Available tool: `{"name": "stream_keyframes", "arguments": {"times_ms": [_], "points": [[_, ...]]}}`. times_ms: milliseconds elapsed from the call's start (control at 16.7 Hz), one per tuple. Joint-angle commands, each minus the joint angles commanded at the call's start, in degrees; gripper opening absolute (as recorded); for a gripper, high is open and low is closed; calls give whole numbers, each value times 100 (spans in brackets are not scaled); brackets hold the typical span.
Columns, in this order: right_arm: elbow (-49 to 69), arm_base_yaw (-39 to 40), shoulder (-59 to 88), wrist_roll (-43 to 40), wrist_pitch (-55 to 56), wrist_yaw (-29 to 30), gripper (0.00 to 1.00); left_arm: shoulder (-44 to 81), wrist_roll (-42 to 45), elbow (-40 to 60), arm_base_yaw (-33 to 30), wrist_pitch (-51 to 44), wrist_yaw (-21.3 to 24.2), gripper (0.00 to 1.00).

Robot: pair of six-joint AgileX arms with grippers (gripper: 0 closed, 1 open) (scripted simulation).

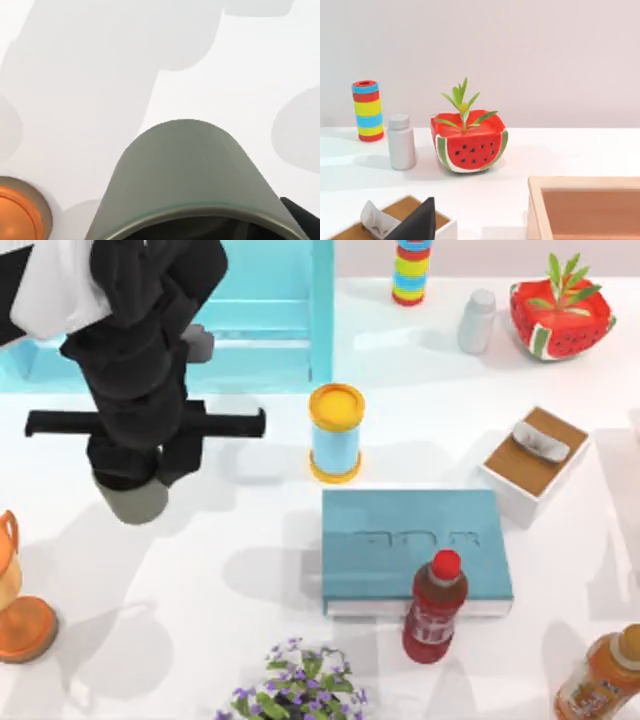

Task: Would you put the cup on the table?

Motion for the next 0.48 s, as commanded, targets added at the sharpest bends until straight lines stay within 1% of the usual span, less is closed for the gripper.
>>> {"name": "stream_keyframes", "arguments": {"times_ms": [480], "points": [[0,0,0,0,0,0,100,133,127,-668,119,845,17,0]]}}
